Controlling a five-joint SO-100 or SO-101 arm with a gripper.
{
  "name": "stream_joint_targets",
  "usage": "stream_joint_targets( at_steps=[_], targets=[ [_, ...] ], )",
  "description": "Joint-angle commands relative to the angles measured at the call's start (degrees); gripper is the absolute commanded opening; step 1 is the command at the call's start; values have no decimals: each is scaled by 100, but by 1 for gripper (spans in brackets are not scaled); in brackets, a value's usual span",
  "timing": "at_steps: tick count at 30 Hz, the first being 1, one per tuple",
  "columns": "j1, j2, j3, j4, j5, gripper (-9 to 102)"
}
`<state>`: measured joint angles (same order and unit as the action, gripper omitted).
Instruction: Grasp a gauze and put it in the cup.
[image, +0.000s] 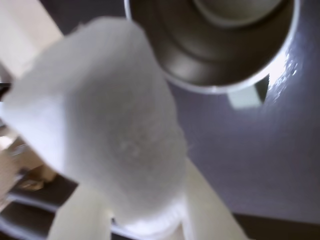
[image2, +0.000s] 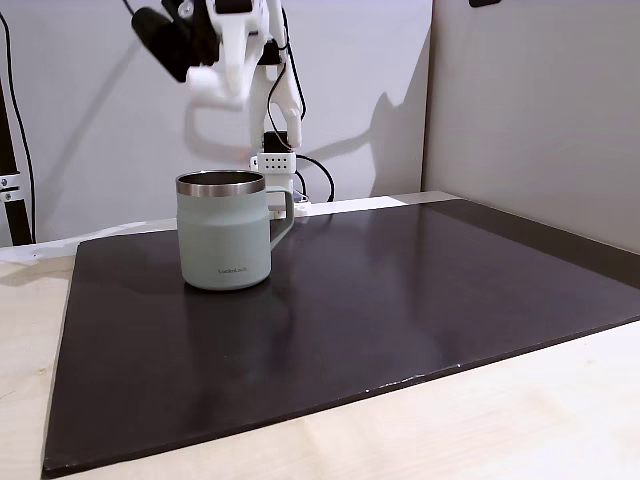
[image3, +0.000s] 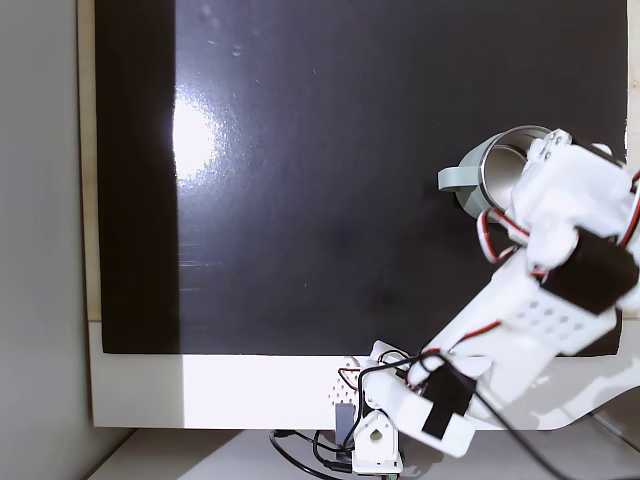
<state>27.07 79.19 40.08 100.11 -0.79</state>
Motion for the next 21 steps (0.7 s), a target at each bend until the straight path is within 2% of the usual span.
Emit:
stream_joint_targets(
  at_steps=[1,15,17,21],
  targets=[
    [167,-272,-281,-132,-299,0],
    [123,-729,18,141,-580,0],
    [123,-721,35,193,-580,7],
    [141,-562,281,211,-554,33]
  ],
)
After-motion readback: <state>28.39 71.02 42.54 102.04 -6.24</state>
